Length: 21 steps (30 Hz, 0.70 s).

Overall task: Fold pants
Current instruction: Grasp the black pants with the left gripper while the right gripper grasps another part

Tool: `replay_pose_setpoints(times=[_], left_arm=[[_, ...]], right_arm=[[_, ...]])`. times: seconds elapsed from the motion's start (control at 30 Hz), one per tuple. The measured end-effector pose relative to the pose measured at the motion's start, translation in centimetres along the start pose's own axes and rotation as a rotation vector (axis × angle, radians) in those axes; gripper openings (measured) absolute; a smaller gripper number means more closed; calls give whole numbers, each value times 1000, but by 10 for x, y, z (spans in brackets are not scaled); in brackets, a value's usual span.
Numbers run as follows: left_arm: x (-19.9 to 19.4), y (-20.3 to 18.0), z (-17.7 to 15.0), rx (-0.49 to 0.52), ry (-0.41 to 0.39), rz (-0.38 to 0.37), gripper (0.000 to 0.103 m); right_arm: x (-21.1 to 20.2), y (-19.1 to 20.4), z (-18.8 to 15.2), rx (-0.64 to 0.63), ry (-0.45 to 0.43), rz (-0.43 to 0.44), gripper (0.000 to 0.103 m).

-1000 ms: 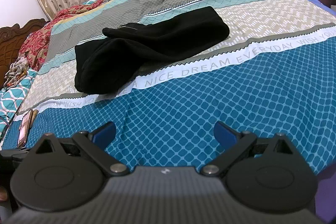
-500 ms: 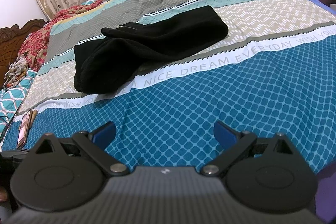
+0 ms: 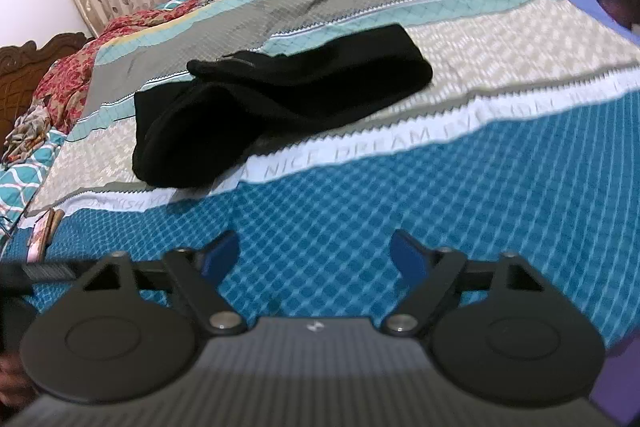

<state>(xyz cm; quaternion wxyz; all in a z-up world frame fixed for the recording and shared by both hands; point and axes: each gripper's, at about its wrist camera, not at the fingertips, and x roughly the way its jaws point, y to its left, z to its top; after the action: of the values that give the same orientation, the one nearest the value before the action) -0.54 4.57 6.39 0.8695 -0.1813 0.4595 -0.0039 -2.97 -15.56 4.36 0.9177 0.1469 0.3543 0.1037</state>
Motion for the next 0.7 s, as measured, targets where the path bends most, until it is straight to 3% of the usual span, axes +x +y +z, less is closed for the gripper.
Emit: replay_pose_setpoints(times=[0.13,0.3,0.47,0.6,0.67,0.7], left_arm=[[12,25,40,-205,17,-153,103],[47,33,63,-374,86,-306,103],[88,39,61,-509,165,-393,103],[106,52,59,-609,179,-442,102],[112,56,61,-646,182,-459,95],[117,57,62,-662,191,-464,91]], right_arm=[[9,-1,30,-36,-59,1,78],[33,11,74,-122,-115,23,78],[77,50,112,-288,-128,101,78],[126,74,120,-365,-76,132,78],[148,81,120,-382,-34,131,77],[158,84,119,-394,-14,124,69]])
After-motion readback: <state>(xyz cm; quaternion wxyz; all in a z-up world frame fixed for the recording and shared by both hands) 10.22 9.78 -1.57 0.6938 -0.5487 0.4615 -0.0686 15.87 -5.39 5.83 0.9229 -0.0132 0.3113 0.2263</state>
